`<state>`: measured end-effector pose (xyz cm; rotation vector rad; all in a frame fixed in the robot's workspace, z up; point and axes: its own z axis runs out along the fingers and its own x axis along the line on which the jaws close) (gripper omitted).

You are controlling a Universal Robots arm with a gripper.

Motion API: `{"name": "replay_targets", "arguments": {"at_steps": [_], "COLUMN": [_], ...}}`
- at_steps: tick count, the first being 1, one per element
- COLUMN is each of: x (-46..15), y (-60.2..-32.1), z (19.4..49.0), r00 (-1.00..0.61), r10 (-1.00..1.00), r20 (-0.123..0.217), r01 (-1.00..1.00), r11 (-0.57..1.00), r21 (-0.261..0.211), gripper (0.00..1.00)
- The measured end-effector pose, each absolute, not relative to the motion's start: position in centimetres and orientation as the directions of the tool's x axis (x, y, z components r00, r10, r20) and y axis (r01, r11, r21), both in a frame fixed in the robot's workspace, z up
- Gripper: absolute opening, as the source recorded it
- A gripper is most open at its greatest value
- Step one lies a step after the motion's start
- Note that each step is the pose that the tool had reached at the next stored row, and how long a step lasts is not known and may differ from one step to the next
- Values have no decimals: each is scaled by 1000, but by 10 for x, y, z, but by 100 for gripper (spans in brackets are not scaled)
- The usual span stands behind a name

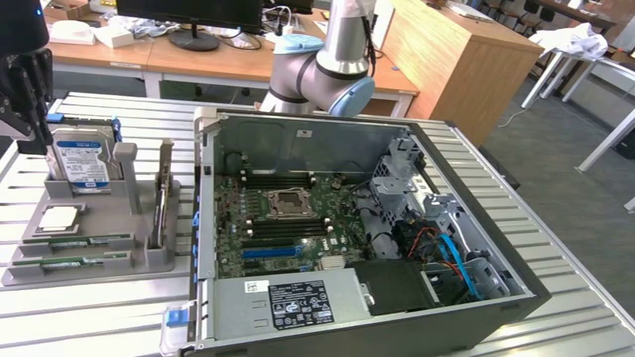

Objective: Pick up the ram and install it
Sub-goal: 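Pick up the ram and move it above insertion slot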

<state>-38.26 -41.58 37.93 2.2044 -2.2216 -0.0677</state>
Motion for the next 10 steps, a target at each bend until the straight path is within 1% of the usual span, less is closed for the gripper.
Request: {"name": "replay_targets", "arguments": {"at_steps": [10], "x": [-383], "y": [-416], "z": [379], "r00": [-8], "r10": [-1000], "r20": [-22], "r01": [-999], "r11": [7], "r21": [37], "gripper": [24]}}
